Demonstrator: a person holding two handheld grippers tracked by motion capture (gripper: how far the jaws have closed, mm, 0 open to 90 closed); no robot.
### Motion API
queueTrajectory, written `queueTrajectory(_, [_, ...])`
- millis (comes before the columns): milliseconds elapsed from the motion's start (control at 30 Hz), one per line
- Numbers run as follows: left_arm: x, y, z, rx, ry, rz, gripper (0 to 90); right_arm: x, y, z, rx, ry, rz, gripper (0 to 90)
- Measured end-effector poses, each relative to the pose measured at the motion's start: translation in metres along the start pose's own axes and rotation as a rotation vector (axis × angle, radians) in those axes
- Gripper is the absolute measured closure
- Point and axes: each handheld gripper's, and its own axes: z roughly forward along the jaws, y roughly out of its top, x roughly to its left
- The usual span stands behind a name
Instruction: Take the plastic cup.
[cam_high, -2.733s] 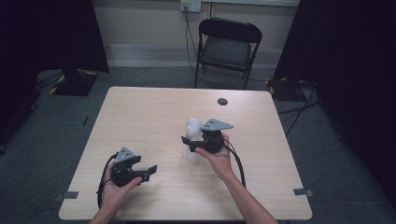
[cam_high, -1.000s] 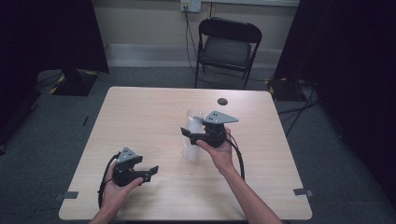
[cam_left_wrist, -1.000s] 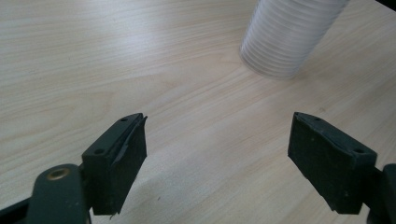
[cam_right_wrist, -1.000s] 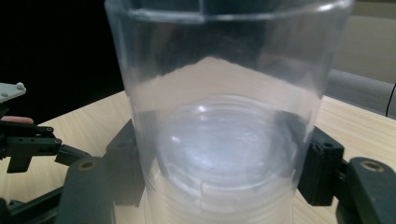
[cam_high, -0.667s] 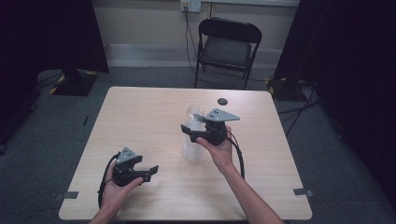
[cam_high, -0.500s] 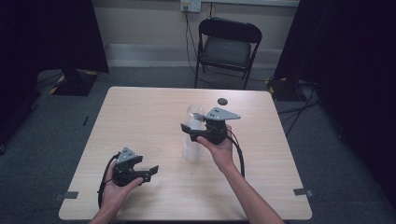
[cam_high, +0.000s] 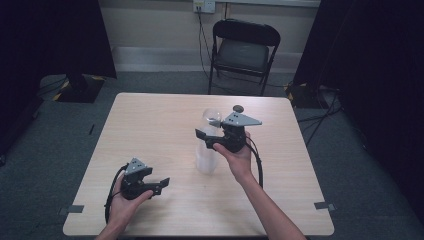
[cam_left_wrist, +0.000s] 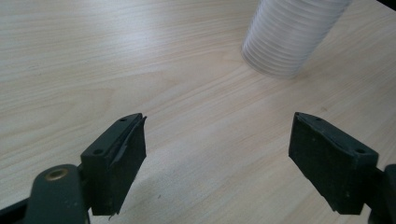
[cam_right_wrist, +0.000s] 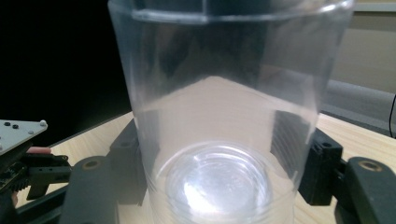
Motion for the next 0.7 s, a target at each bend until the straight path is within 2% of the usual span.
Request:
queueTrajectory(133, [-0.001, 0.0, 0.0, 0.0, 0.002, 0.009, 18.8, 0.003, 0.005, -0.004, -0.02, -0.012, -0.013, 33.1])
queueTrajectory(200, [-0.001, 0.0, -0.001, 0.002, 0.006, 0.016, 18.8, 0.003, 0.008, -0.007, -0.04, -0.003, -0.006, 33.2])
queueTrajectory(300, [0.0, 0.0, 0.0, -0.002, 0.008, 0.007, 18.8, 0.002, 0.012, -0.01, -0.047, -0.004, -0.003, 33.2])
queueTrajectory(700, [-0.001, -0.001, 0.0, 0.003, 0.009, 0.022, 18.8, -0.005, 0.023, -0.028, -0.089, 0.007, 0.045, 33.5])
